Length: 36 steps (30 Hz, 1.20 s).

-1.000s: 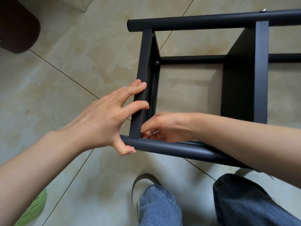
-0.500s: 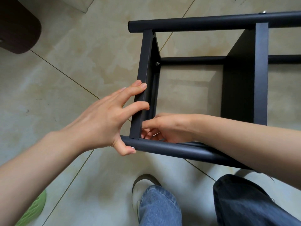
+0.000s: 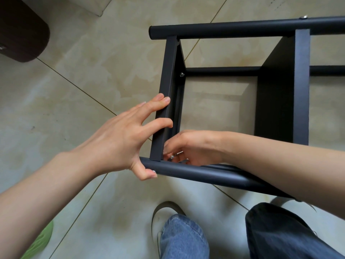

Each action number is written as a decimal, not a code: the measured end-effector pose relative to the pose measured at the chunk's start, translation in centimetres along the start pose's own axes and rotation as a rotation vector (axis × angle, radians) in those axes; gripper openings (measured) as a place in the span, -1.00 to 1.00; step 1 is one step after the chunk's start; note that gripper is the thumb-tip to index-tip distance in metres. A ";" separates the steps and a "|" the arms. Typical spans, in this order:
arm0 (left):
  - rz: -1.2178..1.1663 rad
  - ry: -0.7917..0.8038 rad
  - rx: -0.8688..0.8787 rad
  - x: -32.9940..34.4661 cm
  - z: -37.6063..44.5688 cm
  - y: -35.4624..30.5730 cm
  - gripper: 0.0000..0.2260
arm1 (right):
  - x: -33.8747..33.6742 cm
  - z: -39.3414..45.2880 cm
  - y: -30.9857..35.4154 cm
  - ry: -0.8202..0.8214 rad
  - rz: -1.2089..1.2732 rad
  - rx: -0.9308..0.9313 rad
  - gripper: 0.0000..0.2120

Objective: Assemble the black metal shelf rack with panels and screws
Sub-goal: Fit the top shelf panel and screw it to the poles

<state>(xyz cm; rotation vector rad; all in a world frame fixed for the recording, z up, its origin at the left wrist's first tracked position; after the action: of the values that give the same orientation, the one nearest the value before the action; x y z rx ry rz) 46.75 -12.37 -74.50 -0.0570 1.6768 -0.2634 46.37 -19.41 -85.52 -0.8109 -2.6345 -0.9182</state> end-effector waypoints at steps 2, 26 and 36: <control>0.000 -0.003 -0.001 0.0 0.0 -0.1 -0.11 | -0.1 0.1 0.0 -0.015 -0.021 -0.023 -0.73; -0.009 -0.004 0.011 0.1 0.0 0.1 -0.11 | -0.3 0.6 -0.3 -0.062 -0.035 -0.023 -0.79; -0.008 -0.008 0.011 0.2 0.0 0.1 -0.10 | 0.1 0.2 -0.3 0.009 0.007 0.011 -0.83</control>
<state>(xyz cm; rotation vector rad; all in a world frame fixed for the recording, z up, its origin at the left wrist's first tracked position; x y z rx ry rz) 46.71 -12.36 -74.70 -0.0565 1.6670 -0.2777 46.12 -19.43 -85.76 -0.8103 -2.6251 -0.9032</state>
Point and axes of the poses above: each hand's wrist, its own z-axis towards the middle knuckle, its own x-axis out of the palm, y = z × x, the point moved 9 cm from there along z, towards the middle knuckle, and after that the axes turned 14 degrees about -y, right-handed, at the moved point
